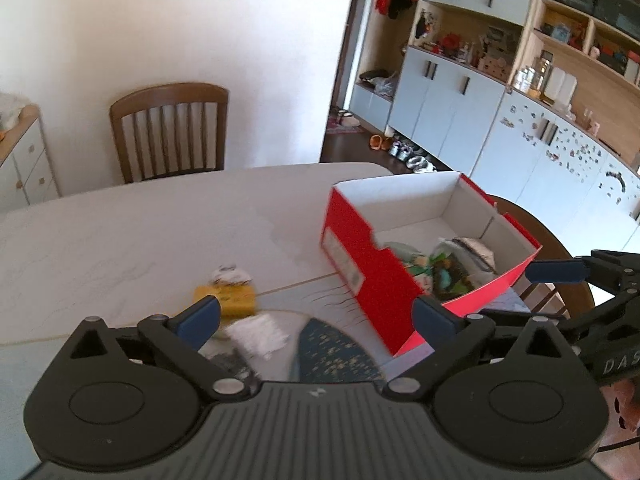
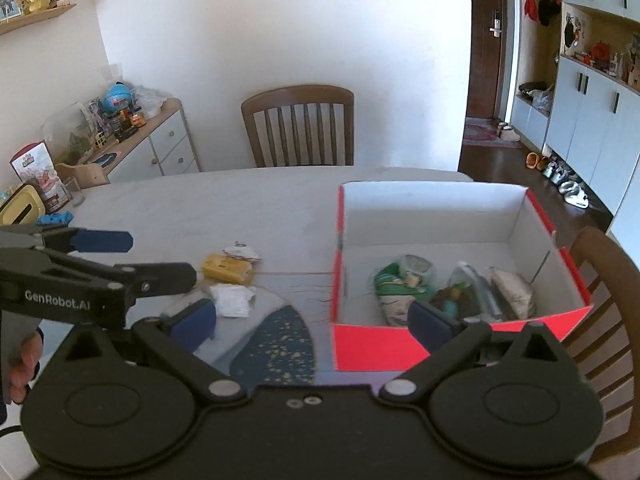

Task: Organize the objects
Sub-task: 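Withdraw both tools from the shoebox toward the table, then move left tool to the red keychain toy while right tool reaches the clear bag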

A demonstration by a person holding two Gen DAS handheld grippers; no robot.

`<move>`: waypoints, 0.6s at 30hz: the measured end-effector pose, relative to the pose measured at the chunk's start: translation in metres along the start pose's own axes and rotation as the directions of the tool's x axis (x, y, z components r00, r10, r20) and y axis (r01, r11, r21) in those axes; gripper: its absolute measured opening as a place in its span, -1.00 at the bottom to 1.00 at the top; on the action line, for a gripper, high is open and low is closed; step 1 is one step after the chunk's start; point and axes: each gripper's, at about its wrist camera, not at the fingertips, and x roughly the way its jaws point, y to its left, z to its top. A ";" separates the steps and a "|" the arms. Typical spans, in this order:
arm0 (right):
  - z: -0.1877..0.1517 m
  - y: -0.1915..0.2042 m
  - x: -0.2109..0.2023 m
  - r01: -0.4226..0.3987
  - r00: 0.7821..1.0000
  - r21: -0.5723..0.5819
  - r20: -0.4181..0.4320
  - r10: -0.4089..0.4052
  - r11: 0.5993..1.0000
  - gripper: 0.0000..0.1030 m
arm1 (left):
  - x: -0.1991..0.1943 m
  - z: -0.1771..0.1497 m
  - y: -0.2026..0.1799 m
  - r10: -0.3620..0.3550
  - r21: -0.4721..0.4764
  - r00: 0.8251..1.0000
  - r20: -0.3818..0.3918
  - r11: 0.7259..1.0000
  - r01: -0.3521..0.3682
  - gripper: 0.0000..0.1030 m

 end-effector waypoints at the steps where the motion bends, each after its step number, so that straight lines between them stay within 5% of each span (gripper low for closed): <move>1: -0.001 0.003 0.001 0.002 1.000 0.003 0.000 -0.002 1.000 0.97 | -0.001 -0.004 0.007 0.003 -0.010 1.000 0.002 1.000 -0.003 0.99; 18: -0.005 0.057 0.054 -0.015 0.998 -0.026 -0.058 0.013 1.000 0.97 | 0.020 -0.049 0.110 0.112 -0.084 0.993 -0.038 0.990 -0.115 0.99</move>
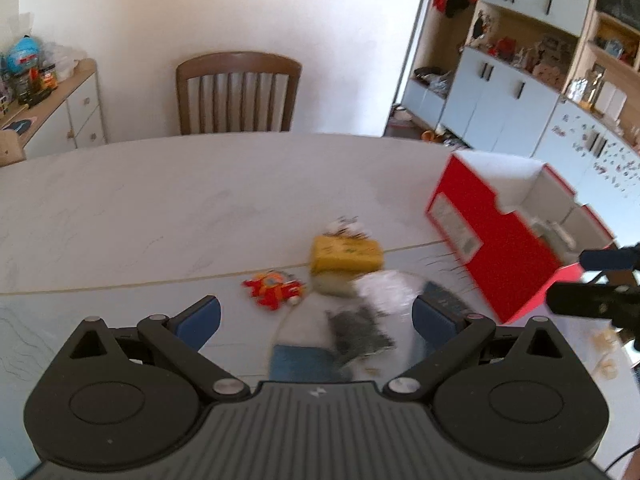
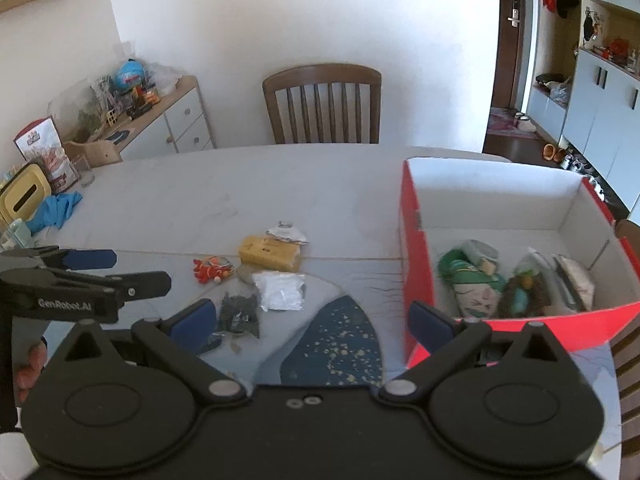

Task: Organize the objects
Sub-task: 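Move left tool to the red keychain toy while right tool reaches the clear bag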

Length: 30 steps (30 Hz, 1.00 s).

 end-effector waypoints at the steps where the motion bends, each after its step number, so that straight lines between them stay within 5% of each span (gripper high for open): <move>1: 0.000 0.002 0.005 0.005 1.000 -0.004 -0.006 -0.005 1.000 0.97 | 0.006 -0.002 0.004 0.012 0.002 1.000 -0.004 1.000 -0.012 0.99; 12: -0.003 0.012 0.066 0.029 0.996 0.009 -0.085 -0.028 1.000 0.93 | 0.061 -0.014 0.040 0.056 -0.052 0.997 -0.056 0.997 -0.059 0.99; 28: 0.007 0.014 0.129 0.014 0.989 0.102 -0.148 0.001 0.995 0.61 | 0.102 -0.008 0.034 0.058 0.051 0.998 -0.005 0.997 -0.058 0.96; 30: 0.008 0.013 0.134 0.010 0.987 0.115 -0.158 0.009 0.993 0.53 | 0.105 -0.008 0.033 0.045 0.060 0.999 -0.009 0.997 -0.045 0.79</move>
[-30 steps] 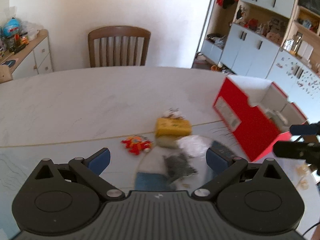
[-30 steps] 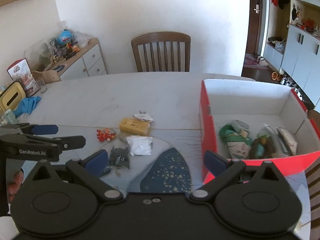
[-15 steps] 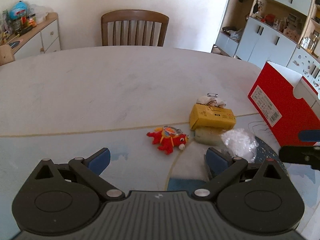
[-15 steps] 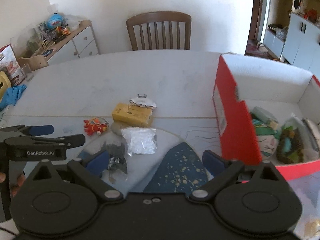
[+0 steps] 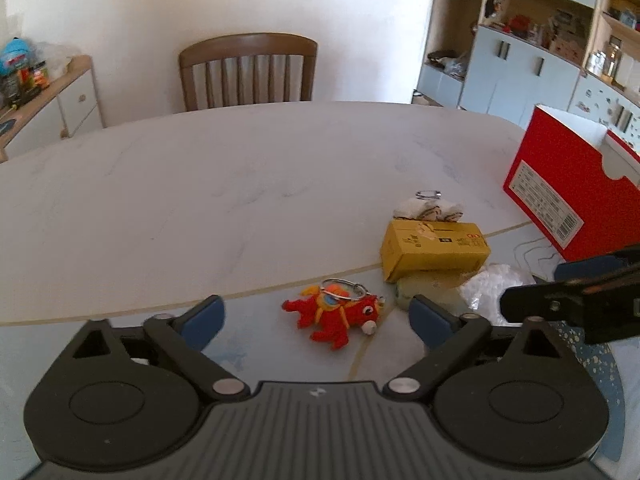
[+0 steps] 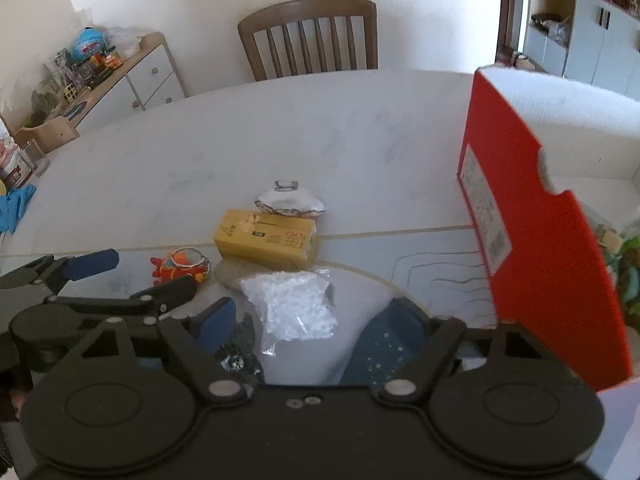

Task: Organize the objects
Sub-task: 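Move left tool to the red keychain toy while right tool reaches the clear bag, then close left tool on the red keychain toy while right tool grips the clear bag of white pieces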

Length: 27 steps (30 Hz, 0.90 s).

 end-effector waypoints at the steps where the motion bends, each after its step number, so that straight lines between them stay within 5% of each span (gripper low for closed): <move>1: 0.001 0.000 0.002 -0.003 1.000 0.007 -0.005 0.003 1.000 0.52 | 0.001 0.000 -0.001 -0.004 0.001 1.000 -0.004 1.000 0.004 0.74; 14: 0.005 -0.003 0.017 -0.029 0.999 0.039 -0.026 0.030 0.999 0.29 | 0.006 -0.002 -0.005 -0.010 0.025 1.000 0.003 1.000 0.010 0.11; 25: 0.007 0.005 0.022 -0.026 0.999 0.038 -0.032 0.028 0.999 0.30 | 0.006 0.000 -0.003 -0.023 0.008 1.000 0.001 1.000 0.023 0.08; 27: 0.006 0.006 0.023 -0.039 0.998 0.041 -0.039 0.040 0.998 0.16 | 0.006 0.000 -0.003 -0.024 0.007 1.000 -0.001 1.000 0.024 0.08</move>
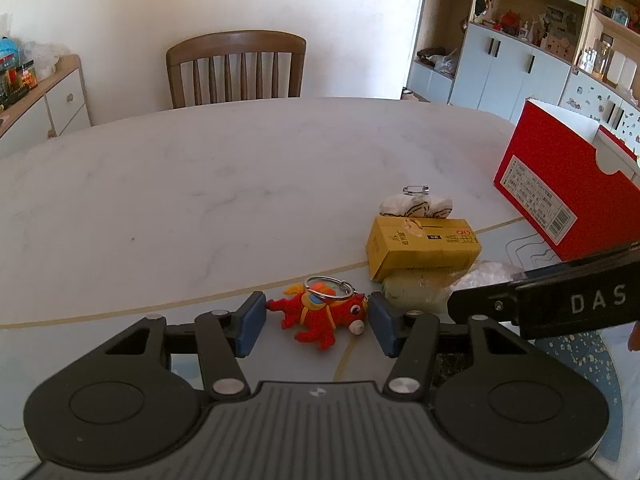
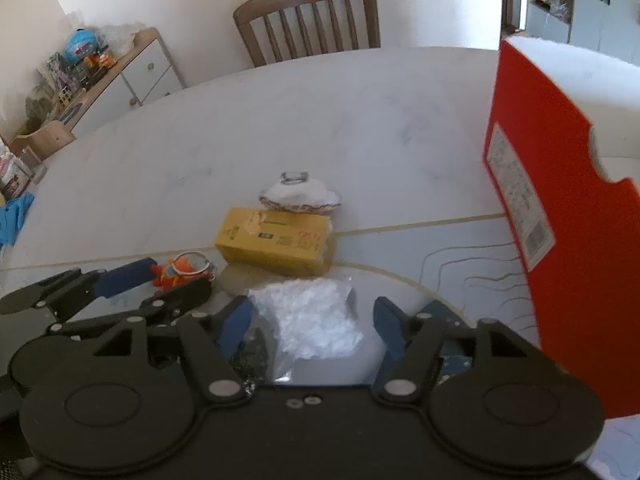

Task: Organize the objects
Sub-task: 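Close left tool on the red keychain toy while right tool grips the clear bag of white pieces, then carry the keychain toy in left tool and clear bag in right tool into the shoebox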

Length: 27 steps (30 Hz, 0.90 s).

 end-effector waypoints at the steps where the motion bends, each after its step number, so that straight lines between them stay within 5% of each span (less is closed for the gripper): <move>1: 0.000 0.001 0.000 0.004 1.000 -0.001 0.002 -0.004 1.000 0.13 | 0.000 0.000 0.000 -0.001 -0.002 1.000 -0.001 1.000 0.001 0.07; 8: 0.000 0.001 -0.004 0.005 1.000 0.001 -0.005 -0.005 1.000 -0.32 | -0.003 0.002 0.000 0.002 0.001 1.000 -0.012 1.000 -0.002 0.05; 27: -0.009 -0.001 -0.091 -0.044 0.995 0.028 0.092 0.042 0.999 -0.34 | -0.087 0.020 -0.032 -0.072 -0.015 0.997 -0.005 0.997 0.072 0.04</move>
